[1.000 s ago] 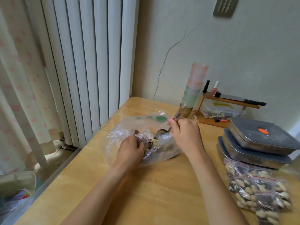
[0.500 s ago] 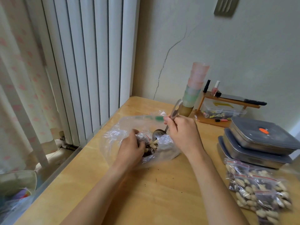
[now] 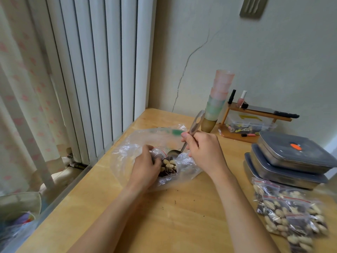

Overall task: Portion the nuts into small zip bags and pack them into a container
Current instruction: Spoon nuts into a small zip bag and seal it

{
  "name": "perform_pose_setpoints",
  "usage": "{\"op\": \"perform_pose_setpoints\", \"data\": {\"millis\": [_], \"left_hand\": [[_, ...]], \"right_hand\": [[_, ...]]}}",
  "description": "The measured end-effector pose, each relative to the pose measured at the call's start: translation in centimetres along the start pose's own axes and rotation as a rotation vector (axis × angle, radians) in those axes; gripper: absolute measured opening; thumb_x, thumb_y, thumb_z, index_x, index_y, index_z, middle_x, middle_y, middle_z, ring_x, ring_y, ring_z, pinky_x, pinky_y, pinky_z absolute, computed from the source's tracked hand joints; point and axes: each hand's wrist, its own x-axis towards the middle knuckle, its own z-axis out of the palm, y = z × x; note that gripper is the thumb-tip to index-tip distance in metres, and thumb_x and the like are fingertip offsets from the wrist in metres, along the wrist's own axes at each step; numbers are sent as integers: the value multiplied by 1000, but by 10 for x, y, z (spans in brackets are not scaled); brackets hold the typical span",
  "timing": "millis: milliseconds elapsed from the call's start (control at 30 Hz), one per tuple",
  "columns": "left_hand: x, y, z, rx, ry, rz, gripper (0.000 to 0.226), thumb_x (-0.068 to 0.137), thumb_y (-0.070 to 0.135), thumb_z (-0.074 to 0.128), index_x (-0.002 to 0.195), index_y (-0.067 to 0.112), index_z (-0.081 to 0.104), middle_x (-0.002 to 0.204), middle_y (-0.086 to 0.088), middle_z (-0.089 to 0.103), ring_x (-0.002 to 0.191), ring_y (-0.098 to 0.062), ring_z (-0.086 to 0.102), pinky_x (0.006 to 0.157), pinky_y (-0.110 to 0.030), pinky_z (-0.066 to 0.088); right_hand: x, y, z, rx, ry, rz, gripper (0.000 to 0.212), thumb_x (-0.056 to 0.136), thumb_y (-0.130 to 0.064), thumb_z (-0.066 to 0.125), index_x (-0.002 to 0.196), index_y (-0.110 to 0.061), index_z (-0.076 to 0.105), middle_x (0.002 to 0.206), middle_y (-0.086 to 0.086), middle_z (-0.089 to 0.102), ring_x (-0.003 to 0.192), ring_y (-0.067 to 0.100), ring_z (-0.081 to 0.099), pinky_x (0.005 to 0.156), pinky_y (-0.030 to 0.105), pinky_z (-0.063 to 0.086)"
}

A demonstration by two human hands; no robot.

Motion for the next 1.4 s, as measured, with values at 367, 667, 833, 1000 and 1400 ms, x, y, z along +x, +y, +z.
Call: {"op": "perform_pose_setpoints", "data": {"millis": [367, 667, 833, 1000, 1400], "left_hand": [[-3, 4, -3, -51, 21, -3, 26, 99, 21, 53, 124, 19, 45, 85, 6, 70, 81, -5, 62, 72, -34, 51], [-9, 17, -10, -181, 46, -38, 16, 98, 18, 54, 114, 19, 50, 69, 8, 70, 70, 10, 62, 63, -13, 45], [-9, 20, -11, -175, 79, -107, 35, 97, 28, 54, 75, 3, 65, 67, -7, 70, 68, -19, 64, 68, -30, 49], [-3, 17, -15, -62, -58, -255, 53, 106, 44, 37, 69, 9, 50, 69, -3, 52, 79, -23, 46, 75, -32, 34], [-6, 12, -12, 154, -157, 43, 45, 77, 25, 76, 109, 19, 45, 98, -3, 62, 92, -26, 59, 86, -40, 48]], "right_hand": [[-2, 4, 6, 71, -62, 201, 37, 108, -29, 51, 84, -8, 72, 62, -3, 68, 48, 8, 67, 56, 25, 58], [-3, 8, 8, 310, -84, 514, 38, 108, -25, 52, 84, -3, 71, 63, 9, 74, 56, 23, 75, 53, 24, 58], [-4, 10, 9, 415, -64, 683, 38, 108, -23, 49, 87, 1, 69, 67, 11, 75, 60, 29, 76, 55, 25, 57], [-2, 12, 4, 484, 1, 756, 36, 109, -21, 48, 90, 3, 68, 67, 14, 75, 61, 29, 76, 54, 23, 53], [4, 7, -9, 432, 126, 703, 36, 108, -21, 49, 87, 0, 69, 64, 12, 74, 57, 28, 75, 59, 31, 59]]}}
